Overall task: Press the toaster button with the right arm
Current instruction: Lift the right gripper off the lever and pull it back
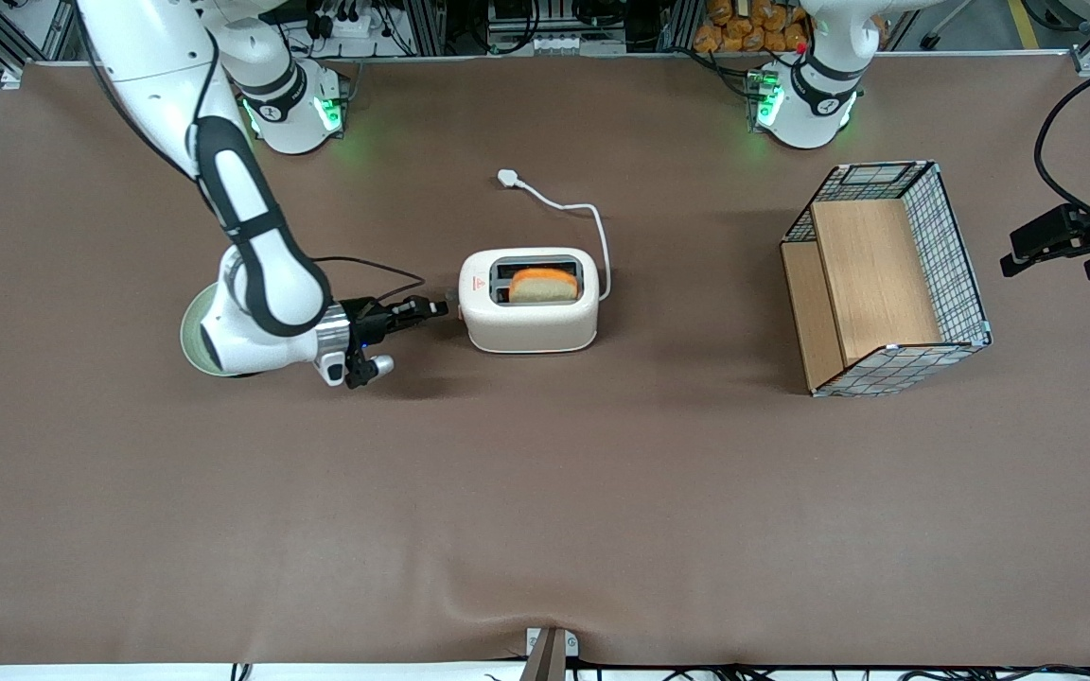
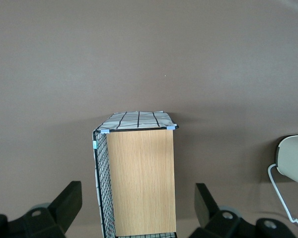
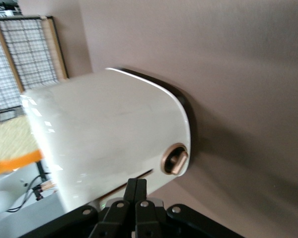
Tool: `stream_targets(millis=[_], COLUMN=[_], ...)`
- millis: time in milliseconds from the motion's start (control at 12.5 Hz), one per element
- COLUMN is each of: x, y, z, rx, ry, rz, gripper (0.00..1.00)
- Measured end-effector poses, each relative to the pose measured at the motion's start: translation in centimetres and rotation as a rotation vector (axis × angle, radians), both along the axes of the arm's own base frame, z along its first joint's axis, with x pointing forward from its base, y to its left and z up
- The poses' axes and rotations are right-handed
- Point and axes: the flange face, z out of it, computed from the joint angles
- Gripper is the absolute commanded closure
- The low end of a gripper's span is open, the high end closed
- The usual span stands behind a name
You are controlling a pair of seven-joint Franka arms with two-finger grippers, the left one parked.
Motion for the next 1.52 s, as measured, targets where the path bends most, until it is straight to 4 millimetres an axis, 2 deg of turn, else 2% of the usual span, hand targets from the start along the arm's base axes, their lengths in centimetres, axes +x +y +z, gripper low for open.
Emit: stream_targets(millis=[80, 160, 720, 960, 1120, 1360, 1520], x=[1.0, 2.0, 5.4, 7.3, 7.6, 7.2, 6.4], y=[-0.6, -1.2, -4.0, -7.5, -10.0, -13.8, -15.4], z=[0.9, 1.7, 4.9, 7.7, 9.4, 9.1, 8.9], rx=[-0.007, -0.017, -0.117, -0.189, -0.213, -0.296, -0.355], ry=[-0.010, -0.025, -0.131, -0.203, -0.222, -0.190, -0.129], rz=[0.000, 0.003, 0.080, 0.103, 0.097, 0.139, 0.176], gripper=[0.22, 0.00, 0.00, 0.00, 0.00, 0.00, 0.00])
